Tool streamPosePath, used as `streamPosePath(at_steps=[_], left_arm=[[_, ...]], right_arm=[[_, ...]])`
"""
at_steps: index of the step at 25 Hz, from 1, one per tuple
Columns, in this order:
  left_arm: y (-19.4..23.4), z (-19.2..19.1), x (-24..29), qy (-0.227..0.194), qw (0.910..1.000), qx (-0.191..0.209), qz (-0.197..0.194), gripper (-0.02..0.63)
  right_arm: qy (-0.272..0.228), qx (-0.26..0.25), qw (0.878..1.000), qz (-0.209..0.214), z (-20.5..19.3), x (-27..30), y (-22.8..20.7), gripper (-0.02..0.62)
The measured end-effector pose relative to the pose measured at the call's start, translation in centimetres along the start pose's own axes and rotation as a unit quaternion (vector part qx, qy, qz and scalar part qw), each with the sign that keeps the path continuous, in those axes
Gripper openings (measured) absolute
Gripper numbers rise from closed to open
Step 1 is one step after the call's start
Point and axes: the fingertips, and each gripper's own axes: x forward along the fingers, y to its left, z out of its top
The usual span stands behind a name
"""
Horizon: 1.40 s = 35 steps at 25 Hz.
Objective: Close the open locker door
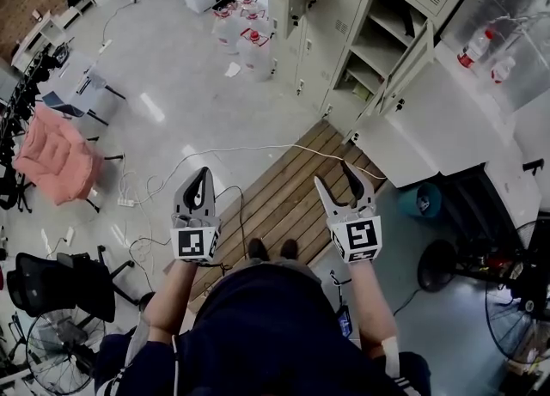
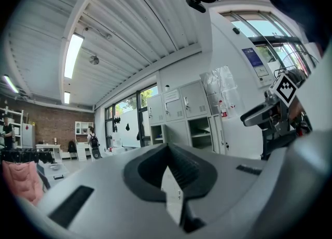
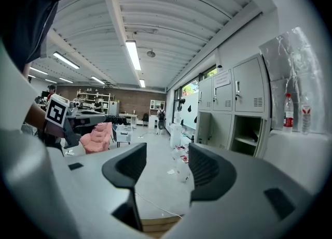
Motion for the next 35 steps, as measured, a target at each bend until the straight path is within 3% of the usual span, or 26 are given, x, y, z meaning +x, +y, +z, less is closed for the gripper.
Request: streamPosePath(at_steps=[6,16,24,35], left_arm=[[0.1,0.0,0.2,0.001,1.0000,0.005,0.002,0.003],[-0.9,0.0,1.8,0.006,0.9997,0.012,0.022,0.003],[-0.8,-0.6,3.4,0.006,0.9991,0.013,0.039,0.005],[1.9,-4.6,9.5,0.002,0.9997,0.011,0.021,0.005]], right_arm=[[-0.001,0.001,1.000,0.028,0.5,0.7,0.2,0.345],[-0.019,-0.008,0.998,0.065,0.8,1.8,-2.1,0.420],[-0.032,-0.024,0.995,0.095,0.7,3.4,-4.0,0.439],[-0.056,-0.036,0.993,0.103,-0.8,9.2,-5.3,0.442]])
